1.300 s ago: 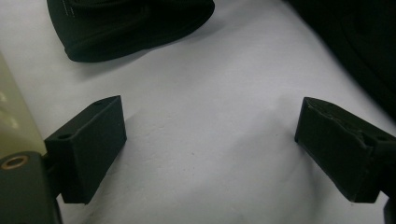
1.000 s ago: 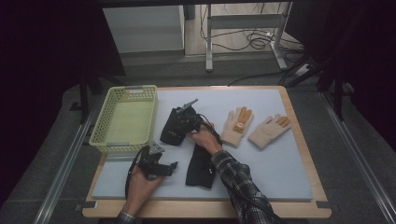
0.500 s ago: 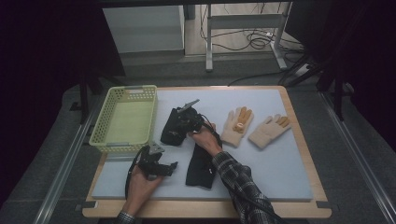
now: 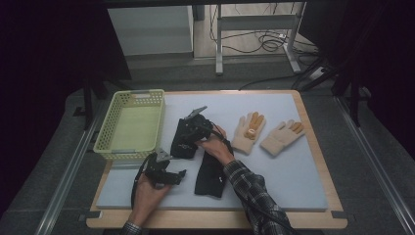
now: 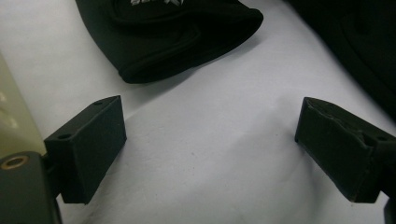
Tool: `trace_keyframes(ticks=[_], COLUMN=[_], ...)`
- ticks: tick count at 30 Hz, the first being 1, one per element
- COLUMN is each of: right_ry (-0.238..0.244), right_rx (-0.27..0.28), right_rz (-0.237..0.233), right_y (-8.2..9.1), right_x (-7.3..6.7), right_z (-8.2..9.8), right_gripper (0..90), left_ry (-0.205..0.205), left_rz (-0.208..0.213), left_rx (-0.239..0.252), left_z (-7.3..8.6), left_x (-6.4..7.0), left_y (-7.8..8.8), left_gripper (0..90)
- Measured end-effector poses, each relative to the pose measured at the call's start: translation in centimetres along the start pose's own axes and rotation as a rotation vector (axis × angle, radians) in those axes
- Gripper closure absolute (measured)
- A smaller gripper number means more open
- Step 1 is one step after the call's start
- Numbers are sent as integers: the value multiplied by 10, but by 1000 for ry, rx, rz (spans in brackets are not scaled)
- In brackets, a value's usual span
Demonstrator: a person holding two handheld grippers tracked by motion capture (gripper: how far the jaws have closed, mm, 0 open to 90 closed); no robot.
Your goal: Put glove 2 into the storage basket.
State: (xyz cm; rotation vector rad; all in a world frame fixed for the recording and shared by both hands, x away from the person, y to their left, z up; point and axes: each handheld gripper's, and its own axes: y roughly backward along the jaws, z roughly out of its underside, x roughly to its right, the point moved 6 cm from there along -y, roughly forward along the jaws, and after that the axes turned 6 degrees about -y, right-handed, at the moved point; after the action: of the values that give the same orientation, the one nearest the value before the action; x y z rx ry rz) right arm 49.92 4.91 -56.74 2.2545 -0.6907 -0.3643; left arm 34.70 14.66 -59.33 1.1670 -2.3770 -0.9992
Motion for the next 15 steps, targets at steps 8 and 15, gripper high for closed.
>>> trace_keyframes(ticks=[8, 15], right_ry=[-58, -19], right_rx=[-11, -3], right_rz=[10, 52], right_y=[-9, -5], right_x=[1, -2], right_z=[0, 1], right_gripper=[714, 848], left_ry=[0, 0], left_rz=[0, 0], left_rx=[-1, 0], left_z=[0, 0], left_x=[0, 0], left_y=[0, 0], left_gripper=[86, 86])
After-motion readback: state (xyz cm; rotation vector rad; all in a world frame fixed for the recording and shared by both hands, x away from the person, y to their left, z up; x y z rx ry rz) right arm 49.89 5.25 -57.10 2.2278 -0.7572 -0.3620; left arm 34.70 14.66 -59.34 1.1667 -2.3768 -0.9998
